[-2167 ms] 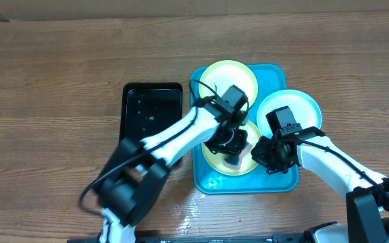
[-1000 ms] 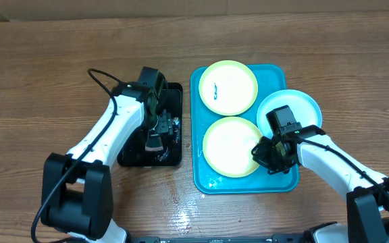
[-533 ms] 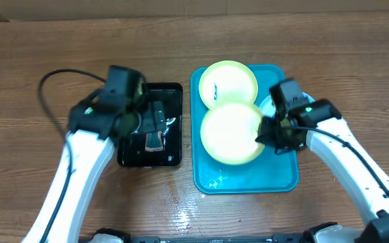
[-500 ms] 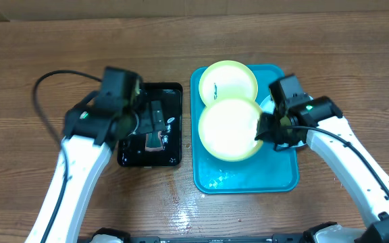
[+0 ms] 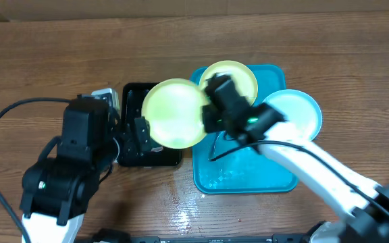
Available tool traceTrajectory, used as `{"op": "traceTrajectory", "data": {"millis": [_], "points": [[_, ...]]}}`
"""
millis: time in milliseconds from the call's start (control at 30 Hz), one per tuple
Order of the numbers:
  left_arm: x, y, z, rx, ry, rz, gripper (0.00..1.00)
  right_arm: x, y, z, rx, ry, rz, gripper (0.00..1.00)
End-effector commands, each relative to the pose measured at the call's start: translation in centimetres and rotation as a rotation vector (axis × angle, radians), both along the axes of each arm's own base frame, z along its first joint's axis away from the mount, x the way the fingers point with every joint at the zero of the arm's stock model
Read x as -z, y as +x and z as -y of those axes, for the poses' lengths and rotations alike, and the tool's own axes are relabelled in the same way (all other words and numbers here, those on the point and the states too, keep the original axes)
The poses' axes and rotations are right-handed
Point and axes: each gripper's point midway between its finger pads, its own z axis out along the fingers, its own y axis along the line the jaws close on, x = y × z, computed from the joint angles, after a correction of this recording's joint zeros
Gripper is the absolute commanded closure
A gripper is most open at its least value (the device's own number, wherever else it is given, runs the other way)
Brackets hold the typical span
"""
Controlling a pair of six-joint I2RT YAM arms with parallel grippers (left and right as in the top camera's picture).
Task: Clean dirty plates on tray and stack at the side
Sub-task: 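Lift the yellow plate with the right gripper and tilt it over the black tray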
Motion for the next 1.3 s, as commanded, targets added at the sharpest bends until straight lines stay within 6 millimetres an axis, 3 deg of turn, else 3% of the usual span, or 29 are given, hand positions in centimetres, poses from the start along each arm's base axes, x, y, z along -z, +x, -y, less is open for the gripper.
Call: {"op": "traceTrajectory", "data": {"millis": [0, 233, 500, 667, 767, 1167, 1267], "points": [[-0.4, -0.6, -0.1, 0.000, -0.005, -0.002, 0.00, -0.8, 1.2, -0.4, 0.046, -0.103, 0.141, 0.96], [0.8, -1.0, -0.3, -0.002, 0.013, -0.069, 0.00, -4.8, 1.3, -0.4, 0.152, -0.275, 0.431, 0.96], [1.8, -0.5, -0.2, -0.001, 0.023, -0.116, 0.00, -9.0, 0.0, 0.5, 0.264, -0.399, 0.652, 0.96], [2.8, -1.2, -0.3, 0.000, 0.033, -0.178, 0.00, -11.3, -1.0, -1.2, 0.202, -0.476, 0.761, 0.96], [2.3, -1.6, -0.3, 0.000, 0.029, -0.155, 0.00, -12.4, -1.6, -2.5, 0.170, -0.489, 0.808, 0.96], [-2.7, -5.1, -2.3, -0.042, 0.022, 0.099, 0.00, -13.9, -2.3, -3.8, 0.162, -0.478, 0.864, 0.96], [-2.9, -5.3, -2.5, -0.047, 0.024, 0.114, 0.00, -14.0, -2.4, -3.9, 0.164, -0.469, 0.867, 0.96]]}}
